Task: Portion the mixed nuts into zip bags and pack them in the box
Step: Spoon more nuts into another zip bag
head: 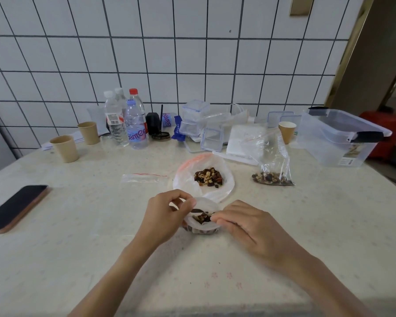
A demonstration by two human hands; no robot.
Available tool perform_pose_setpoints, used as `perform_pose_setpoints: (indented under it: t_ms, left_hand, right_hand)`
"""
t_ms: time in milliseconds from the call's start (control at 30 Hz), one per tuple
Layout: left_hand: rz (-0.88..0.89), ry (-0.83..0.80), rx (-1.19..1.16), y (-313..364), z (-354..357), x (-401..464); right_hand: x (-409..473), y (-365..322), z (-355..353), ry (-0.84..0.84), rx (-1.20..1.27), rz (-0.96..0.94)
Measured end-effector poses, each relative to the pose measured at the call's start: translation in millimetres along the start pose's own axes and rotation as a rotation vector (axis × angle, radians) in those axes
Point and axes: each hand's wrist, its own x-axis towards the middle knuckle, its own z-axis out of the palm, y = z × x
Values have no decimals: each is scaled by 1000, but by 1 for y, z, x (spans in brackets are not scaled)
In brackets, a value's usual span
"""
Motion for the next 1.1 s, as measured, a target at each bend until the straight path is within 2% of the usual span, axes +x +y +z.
perform_pose_setpoints:
  t_ms: [100, 200, 333, 500, 667, 800, 867, 967, 1100]
  left_hand:
    - [-1, 9, 4, -2, -1, -1]
    - [-4, 10, 30, -6, -3, -1]
    - [5, 6, 71, -10, -8, 3]
    - [-13, 59, 113, -10, -15, 21]
    - [13, 154, 172, 1, -11, 63]
    - [48, 253, 241, 12, -1, 103]
    - [46, 198, 305, 12, 5, 123]
    - [34, 32, 454, 12, 21, 148]
    - [121, -94, 647, 12, 44, 176]
  right_hand:
    - [-2, 4, 0, 28, 42, 12]
    - [1, 7, 0, 143, 367, 232]
    - [12, 13, -5, 409, 765, 451]
    - [33, 29, -6, 541, 980, 693]
    - [67, 49, 3, 568, 925, 726]
    - [87, 70, 13, 598, 749, 731]
    - [92, 78, 21, 614, 639, 723]
    - [91, 89, 32, 652, 498, 664]
    - [88, 98, 35, 643, 283, 592]
